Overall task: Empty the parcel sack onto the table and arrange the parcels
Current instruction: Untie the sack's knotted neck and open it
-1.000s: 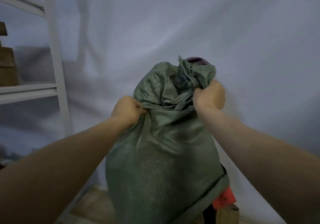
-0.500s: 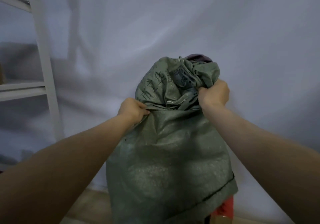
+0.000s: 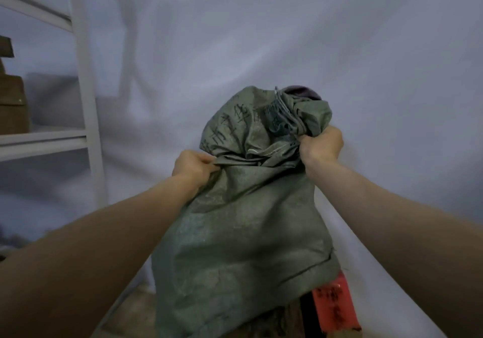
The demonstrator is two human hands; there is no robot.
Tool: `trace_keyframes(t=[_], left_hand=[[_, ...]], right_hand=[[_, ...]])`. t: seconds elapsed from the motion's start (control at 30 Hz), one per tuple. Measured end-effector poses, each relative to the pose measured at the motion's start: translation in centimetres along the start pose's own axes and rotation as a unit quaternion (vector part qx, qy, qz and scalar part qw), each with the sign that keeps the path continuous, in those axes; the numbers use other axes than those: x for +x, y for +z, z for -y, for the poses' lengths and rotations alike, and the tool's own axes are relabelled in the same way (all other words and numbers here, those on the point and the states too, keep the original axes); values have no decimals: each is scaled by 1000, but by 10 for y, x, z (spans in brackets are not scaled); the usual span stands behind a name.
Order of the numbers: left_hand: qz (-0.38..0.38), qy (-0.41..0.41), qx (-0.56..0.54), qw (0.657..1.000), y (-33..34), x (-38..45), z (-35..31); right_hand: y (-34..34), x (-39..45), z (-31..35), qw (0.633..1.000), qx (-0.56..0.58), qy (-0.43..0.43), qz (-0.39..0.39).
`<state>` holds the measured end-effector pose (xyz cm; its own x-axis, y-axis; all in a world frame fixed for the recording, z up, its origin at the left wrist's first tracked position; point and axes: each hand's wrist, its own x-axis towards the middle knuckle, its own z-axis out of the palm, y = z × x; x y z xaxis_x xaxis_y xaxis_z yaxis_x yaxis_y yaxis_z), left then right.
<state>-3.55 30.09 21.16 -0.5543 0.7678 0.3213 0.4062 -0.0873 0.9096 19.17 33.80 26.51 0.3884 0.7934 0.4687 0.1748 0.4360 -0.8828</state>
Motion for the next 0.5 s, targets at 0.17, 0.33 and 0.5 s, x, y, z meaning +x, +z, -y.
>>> trace_keyframes(t=[0.17,0.33,0.5], left_hand=[[-62,53,-27,996,-18,11,-25],[-22,-5,27,999,-26,5,4],[-41,4,15,999,-47,18,-3]], right_hand=[[14,3,24,998,53,-20,-9],[27,-7,14,999,47,-10,2],[47,-11,29,997,81,-14,-2]])
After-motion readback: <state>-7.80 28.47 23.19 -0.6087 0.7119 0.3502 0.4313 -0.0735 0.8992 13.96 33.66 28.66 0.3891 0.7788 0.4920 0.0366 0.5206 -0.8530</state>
